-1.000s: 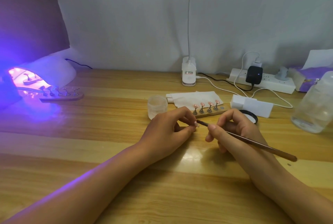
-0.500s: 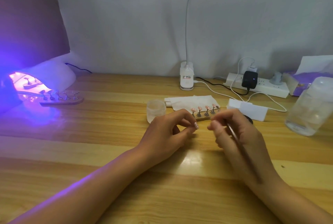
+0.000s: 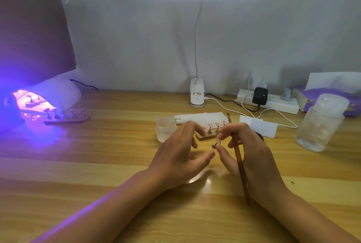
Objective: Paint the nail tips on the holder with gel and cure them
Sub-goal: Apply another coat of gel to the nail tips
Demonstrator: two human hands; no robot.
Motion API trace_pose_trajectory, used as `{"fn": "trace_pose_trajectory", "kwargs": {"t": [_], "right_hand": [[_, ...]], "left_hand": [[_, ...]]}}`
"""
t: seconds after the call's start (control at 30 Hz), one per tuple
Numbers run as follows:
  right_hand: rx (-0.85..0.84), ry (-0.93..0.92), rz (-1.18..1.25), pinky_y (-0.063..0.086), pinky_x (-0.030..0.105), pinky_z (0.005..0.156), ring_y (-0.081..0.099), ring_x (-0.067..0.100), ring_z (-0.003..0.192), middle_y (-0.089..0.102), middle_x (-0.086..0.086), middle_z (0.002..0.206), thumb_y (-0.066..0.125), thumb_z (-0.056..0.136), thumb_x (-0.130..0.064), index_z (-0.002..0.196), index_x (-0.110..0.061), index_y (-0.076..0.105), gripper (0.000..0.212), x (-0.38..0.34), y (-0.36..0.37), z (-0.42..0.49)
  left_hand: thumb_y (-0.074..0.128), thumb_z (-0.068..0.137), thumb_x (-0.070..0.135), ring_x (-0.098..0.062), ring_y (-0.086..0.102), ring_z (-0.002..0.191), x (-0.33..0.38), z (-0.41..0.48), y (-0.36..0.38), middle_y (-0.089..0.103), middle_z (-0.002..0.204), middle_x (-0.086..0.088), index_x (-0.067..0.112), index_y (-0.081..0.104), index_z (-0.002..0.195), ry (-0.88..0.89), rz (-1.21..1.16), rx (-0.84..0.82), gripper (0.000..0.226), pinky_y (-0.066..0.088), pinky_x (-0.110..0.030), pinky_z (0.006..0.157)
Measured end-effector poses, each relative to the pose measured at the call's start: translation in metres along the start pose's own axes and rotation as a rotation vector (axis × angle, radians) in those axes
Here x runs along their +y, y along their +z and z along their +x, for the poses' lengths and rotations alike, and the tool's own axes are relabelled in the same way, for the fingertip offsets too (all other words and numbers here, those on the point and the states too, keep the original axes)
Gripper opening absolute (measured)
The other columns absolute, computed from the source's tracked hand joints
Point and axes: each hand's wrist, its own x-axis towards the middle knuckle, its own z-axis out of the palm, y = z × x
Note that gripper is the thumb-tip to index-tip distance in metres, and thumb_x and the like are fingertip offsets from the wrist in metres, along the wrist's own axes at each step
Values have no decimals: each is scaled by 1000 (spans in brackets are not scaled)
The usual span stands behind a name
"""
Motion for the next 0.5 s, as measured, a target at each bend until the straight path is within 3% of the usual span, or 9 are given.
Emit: {"fn": "trace_pose_trajectory", "kwargs": {"t": [0.1,0.23,0.5], "right_hand": [[55,69,-37,53,26,72,60,8,83,63,-4,96,71,80,-24,112,-16,54,37,10,-8,7],[96,190,-89,56,45,77,62,20,89,60,-5,98,74,82,-16,113,-15,52,38,31,-19,10],[71,229,-133,53,52,80,62,18,91,58,-11,96,75,82,-14,114,-17,50,41,37,-15,9]], "left_hand": [[64,84,57,0,58,86,-4,8,1,52,117,17,34,38,128,-195,97,-42,56,47,-31,73],[57,90,59,-11,50,122,-4,22,4,49,137,14,34,40,140,-303,174,-139,58,43,-32,92],[60,90,50,-10,54,108,3,19,7,52,116,15,37,59,111,-335,175,-43,25,46,-30,81]]}}
